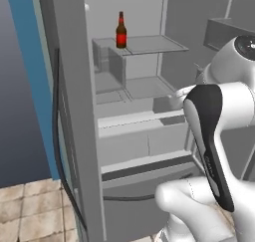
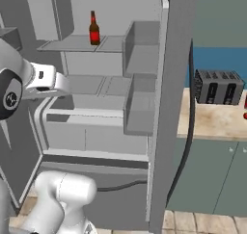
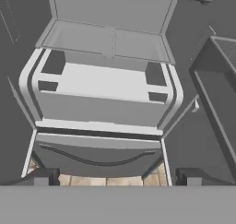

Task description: Place the beer and liquor on the top shelf of the fridge to keep them out of children's reach, and place the tomato on lower shelves for easy access.

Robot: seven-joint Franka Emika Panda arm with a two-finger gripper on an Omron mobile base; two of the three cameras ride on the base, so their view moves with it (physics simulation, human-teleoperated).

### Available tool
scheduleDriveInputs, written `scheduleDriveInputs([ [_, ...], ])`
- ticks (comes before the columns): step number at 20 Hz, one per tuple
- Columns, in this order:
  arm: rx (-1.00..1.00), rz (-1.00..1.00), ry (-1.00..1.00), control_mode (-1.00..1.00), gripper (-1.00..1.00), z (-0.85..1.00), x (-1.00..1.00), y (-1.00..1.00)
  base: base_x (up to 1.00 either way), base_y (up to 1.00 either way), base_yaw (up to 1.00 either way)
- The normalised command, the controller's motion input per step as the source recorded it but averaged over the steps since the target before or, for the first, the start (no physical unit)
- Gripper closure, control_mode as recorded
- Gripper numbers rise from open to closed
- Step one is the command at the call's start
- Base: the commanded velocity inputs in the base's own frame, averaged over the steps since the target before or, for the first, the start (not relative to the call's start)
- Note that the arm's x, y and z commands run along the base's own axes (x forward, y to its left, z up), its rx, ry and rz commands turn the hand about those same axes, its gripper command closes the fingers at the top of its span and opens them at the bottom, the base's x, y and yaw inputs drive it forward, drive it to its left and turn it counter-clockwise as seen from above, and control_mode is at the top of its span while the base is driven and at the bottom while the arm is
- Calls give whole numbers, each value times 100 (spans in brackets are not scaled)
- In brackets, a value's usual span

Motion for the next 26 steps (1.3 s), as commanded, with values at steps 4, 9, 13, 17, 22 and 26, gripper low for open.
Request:
scheduleDriveInputs([
  [4, 0, 0, 0, 100, -100, 0, 0, 0, -30, 1, -47],
  [9, 0, 0, 0, 100, -100, 0, 0, 0, -32, 27, -64],
  [13, 0, 0, 0, 100, -100, 0, 0, 0, -51, 46, -65],
  [17, 0, 0, 0, 100, -100, 0, 0, 0, -83, 38, -61],
  [22, 0, 0, 0, 100, -100, 0, 0, 0, -100, 35, -56],
  [26, 0, 0, 0, 100, -100, 0, 0, 0, -100, 18, -57],
])
